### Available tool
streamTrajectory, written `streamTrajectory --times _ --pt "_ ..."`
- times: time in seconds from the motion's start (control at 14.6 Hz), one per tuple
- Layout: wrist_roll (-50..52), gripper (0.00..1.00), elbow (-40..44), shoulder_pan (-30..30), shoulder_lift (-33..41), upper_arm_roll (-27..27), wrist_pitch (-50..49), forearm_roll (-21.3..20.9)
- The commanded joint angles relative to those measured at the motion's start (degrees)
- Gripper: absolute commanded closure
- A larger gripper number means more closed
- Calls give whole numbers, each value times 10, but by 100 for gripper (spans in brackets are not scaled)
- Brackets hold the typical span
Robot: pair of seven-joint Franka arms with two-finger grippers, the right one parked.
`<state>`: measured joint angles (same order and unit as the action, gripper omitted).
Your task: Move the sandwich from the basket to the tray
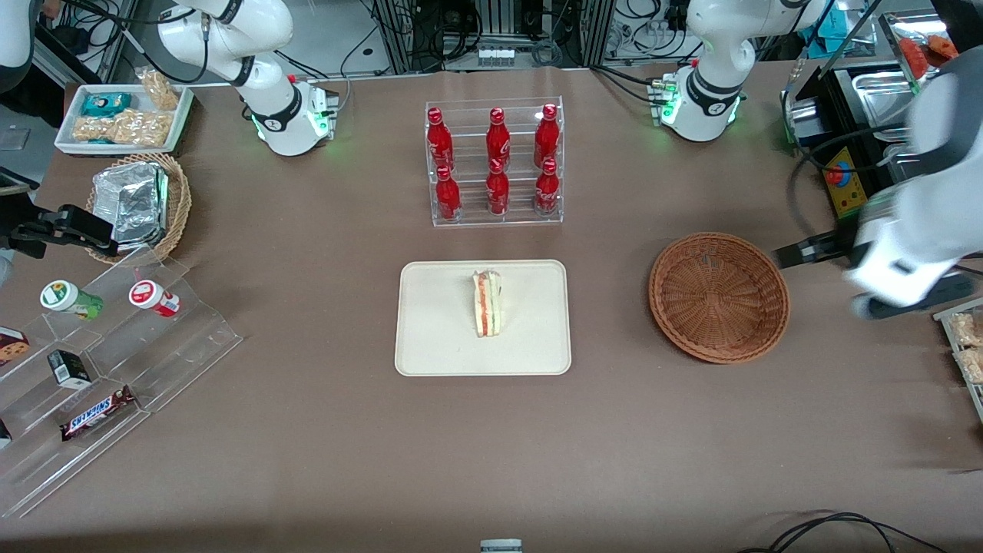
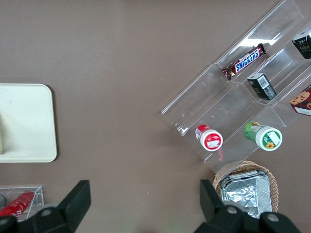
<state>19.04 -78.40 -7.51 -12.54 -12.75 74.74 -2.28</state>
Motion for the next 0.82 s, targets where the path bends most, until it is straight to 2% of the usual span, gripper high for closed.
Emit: streamTrajectory --times 0.0,0.14,0.27,0.48,0.75 --pt "-57 0 -53 -29 81 -3 -19 6" --pt "-66 0 -103 -23 135 -1 -12 5" --pt "-66 0 -98 7 153 -1 -7 3" --pt "-71 0 -76 8 154 -1 10 9" --pt "-65 0 -69 16 154 -3 -18 -6"
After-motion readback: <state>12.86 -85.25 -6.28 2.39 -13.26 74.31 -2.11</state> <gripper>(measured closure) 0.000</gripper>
